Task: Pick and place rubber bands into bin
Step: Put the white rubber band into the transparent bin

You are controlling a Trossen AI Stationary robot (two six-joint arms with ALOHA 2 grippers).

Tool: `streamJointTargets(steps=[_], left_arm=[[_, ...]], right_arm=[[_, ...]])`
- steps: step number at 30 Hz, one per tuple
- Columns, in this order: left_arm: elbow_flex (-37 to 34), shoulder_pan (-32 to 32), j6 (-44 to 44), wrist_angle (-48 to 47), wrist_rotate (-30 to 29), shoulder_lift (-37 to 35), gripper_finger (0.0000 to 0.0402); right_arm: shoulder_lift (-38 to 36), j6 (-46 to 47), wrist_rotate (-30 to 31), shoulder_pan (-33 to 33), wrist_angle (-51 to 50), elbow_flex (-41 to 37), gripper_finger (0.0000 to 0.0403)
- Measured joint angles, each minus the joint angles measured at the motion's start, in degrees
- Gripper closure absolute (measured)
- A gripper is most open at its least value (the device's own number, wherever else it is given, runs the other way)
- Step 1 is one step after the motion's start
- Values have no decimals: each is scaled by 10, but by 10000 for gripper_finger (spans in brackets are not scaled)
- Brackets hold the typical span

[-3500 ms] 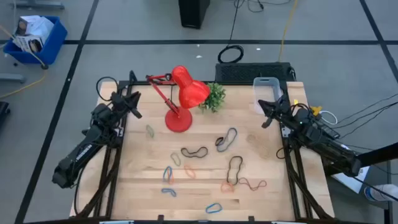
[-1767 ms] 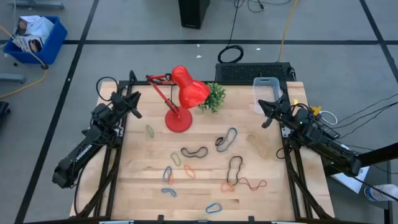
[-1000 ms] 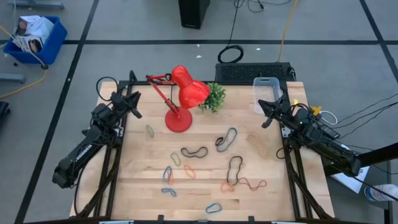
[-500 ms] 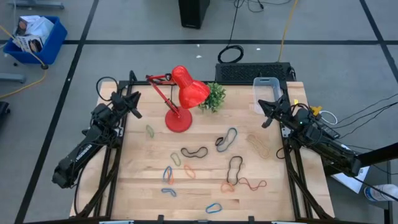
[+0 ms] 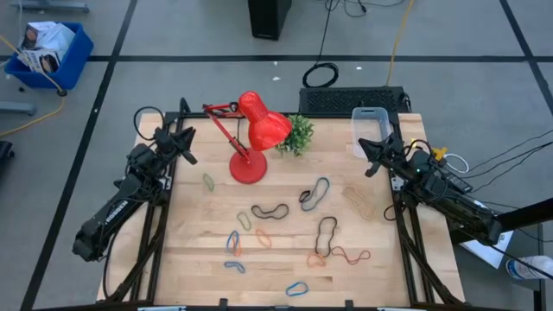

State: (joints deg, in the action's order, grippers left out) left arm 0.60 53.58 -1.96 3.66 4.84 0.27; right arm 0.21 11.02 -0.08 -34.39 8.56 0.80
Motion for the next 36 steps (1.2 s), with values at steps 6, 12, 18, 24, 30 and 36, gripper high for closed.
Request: streamJointTargets(steps=[6,12,18,24,30,36], left_arm=[[0,0,0,0,0,0,337],[0,0,-9,0,0,0,337],[0,0,-48,0,0,0,337],[0,0,-45,0,0,0,337],[0,0,-38,1,-4,0,337],[0,0,-47,1,-4,0,337]], right_arm=[[0,3,0,0,0,0,394],[0,3,0,0,-2,0,394],[0,3,-3,0,-15,0,394],[0,3,-33,0,-15,0,394],[0,2,-33,0,-15,0,369],[0,2,-32,0,-15,0,309]])
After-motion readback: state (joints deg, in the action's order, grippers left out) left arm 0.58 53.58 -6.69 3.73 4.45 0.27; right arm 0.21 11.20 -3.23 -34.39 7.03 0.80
